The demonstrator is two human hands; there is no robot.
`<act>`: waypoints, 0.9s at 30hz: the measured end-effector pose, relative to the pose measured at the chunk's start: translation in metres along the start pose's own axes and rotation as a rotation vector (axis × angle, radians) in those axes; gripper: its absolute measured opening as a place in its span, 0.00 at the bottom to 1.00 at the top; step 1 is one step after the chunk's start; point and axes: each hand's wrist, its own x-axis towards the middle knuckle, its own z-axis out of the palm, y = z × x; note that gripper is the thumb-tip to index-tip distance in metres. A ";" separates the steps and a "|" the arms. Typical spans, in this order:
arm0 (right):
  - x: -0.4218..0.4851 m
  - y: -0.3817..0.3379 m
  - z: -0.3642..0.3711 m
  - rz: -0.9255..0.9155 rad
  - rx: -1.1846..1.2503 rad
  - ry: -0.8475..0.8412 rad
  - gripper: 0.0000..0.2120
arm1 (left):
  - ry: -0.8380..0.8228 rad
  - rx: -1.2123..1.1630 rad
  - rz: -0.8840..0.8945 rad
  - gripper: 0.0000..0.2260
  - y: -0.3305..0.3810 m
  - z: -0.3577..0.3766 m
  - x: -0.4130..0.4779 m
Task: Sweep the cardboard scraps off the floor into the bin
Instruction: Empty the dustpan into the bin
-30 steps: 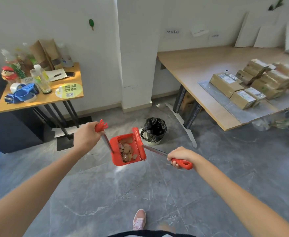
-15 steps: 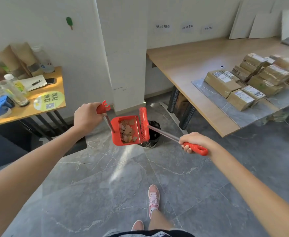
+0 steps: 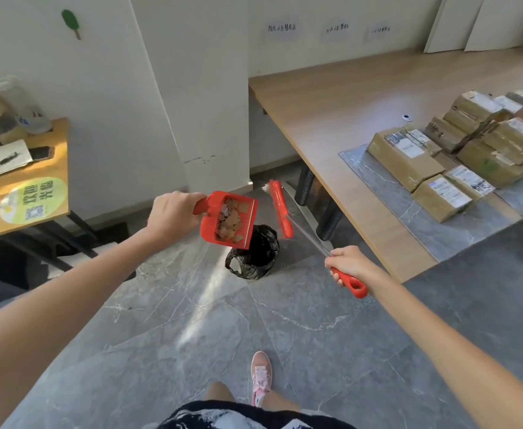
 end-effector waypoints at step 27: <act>0.061 0.037 0.093 0.207 0.082 0.087 0.06 | -0.895 -0.030 -0.257 0.23 0.059 0.087 -0.100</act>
